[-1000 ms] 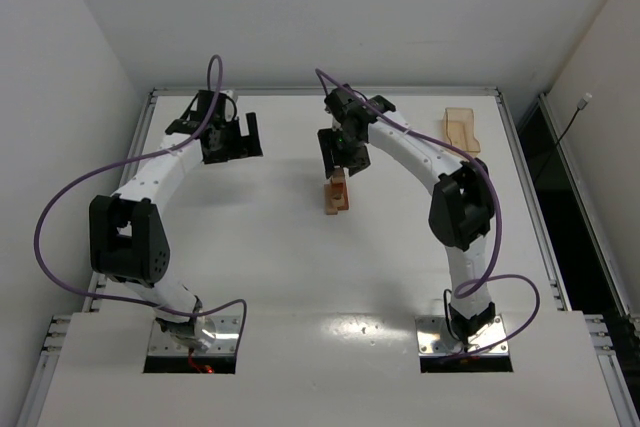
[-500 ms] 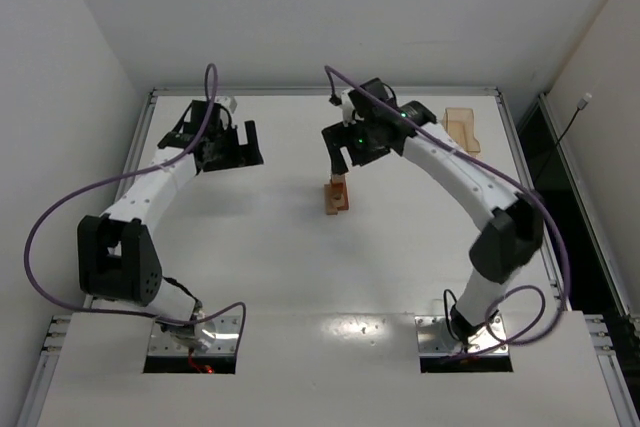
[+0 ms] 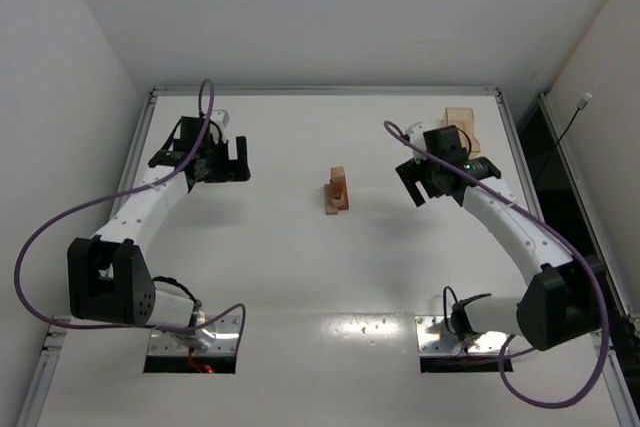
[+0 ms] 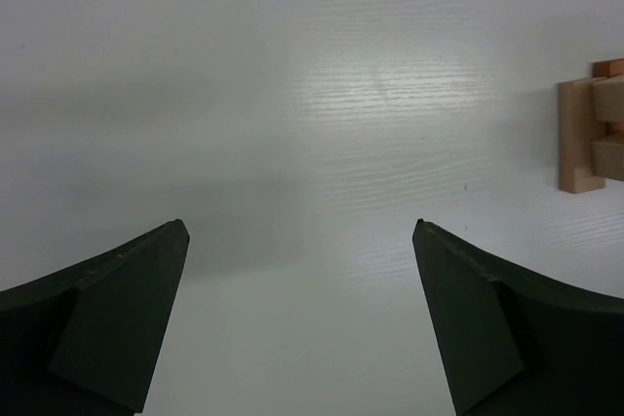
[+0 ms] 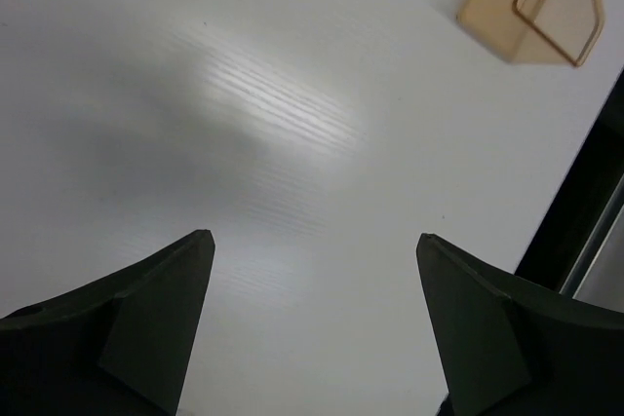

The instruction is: Build the wood block tower

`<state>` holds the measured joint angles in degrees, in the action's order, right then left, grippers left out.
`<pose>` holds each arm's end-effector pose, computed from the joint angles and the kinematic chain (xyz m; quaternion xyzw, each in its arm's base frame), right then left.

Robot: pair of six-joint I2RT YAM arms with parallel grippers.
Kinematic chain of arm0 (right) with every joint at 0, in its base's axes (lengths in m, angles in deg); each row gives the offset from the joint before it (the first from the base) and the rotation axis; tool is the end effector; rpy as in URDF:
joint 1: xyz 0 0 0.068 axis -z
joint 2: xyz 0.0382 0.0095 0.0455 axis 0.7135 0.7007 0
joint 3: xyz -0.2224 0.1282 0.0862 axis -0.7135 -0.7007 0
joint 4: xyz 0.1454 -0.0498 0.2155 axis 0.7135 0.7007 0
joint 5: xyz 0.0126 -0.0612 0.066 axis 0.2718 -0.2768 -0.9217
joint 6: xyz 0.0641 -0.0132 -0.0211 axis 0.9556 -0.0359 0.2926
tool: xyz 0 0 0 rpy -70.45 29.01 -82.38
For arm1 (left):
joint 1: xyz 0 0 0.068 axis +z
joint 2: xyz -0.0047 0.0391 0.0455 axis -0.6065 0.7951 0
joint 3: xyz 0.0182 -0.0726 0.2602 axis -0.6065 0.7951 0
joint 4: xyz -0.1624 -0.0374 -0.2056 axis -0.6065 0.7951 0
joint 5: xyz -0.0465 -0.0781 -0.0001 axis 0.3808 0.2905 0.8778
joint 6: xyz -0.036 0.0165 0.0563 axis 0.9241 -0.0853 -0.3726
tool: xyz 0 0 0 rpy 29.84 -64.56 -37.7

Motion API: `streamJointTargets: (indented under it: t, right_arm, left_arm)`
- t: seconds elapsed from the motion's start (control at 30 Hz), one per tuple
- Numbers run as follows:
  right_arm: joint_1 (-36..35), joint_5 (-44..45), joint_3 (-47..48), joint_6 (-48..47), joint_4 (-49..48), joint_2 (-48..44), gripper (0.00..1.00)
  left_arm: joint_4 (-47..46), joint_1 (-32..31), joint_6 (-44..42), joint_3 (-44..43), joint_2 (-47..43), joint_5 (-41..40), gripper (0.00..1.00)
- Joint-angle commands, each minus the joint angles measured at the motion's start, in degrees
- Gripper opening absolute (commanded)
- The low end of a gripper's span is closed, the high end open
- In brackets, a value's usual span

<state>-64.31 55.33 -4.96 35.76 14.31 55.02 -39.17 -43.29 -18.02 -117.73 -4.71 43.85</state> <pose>0.2731 0.0785 0.2544 -0.1796 0.9202 -0.0870 0.3368 0.3102 -0.0371 0.2579 -0.0513 0.9283 -0.1035 0.3534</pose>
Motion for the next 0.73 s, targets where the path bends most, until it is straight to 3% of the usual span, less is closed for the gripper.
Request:
streamJointTargets:
  t: [0.0, 0.17, 0.33, 0.7]
  right_arm:
    - [6.3, -7.4, -0.8, -3.0, -6.6, 0.6, 0.82]
    - [14.6, -17.9, -0.8, 1.0, -8.5, 1.9, 0.82]
    - [19.4, -19.9, -2.3, 1.7, -9.0, 4.0, 0.82]
    - [21.3, -22.3, -2.9, 2.8, -9.0, 3.5, 0.82]
  left_arm:
    - [-4.9, 1.0, -4.3, 1.9, -0.8, -2.3, 0.99]
    - [-7.5, 1.0, -5.4, 5.5, -1.3, -5.5, 0.99]
    - [-8.1, 1.6, -6.0, 7.4, -2.3, -5.5, 0.99]
    - [-8.1, 1.6, -6.0, 7.4, -2.3, -6.1, 0.99]
